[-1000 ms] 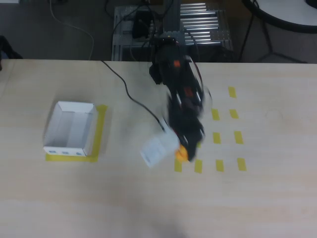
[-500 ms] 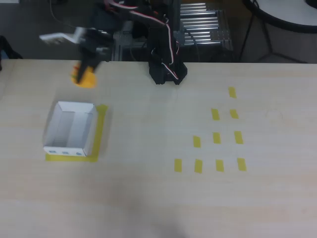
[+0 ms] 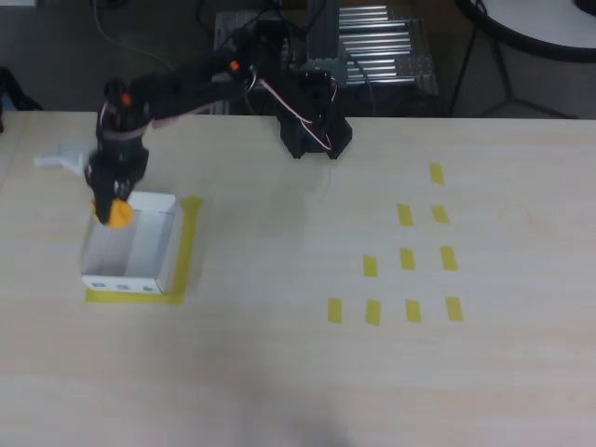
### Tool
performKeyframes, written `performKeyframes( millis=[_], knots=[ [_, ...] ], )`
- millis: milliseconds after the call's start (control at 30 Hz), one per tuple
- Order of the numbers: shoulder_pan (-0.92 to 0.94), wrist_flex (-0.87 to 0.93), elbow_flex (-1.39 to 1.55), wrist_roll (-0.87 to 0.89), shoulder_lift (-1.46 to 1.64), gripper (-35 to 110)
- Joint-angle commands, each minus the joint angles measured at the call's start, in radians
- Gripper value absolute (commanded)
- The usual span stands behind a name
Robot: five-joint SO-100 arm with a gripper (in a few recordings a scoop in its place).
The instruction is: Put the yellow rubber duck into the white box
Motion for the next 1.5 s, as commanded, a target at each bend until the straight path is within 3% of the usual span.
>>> performKeyframes(
  millis=[0,133,533,733,933,1133,1233,1333,1467],
  knots=[
    [0.015,-0.031,-0.043,-0.095,-0.061,0],
    [0.017,-0.048,-0.067,-0.117,-0.11,3],
    [0.008,-0.04,-0.083,-0.193,-0.12,48],
    [0.0,-0.037,-0.066,-0.199,-0.069,53],
    [-0.092,0.048,0.023,-0.067,0.37,48],
    [-0.273,0.156,-0.106,0.172,0.842,0],
    [-0.422,0.086,-0.054,0.296,1.085,0],
    [-0.621,-0.109,0.261,0.374,1.358,0],
    [-0.861,-0.426,0.999,0.531,1.779,0]
  ],
)
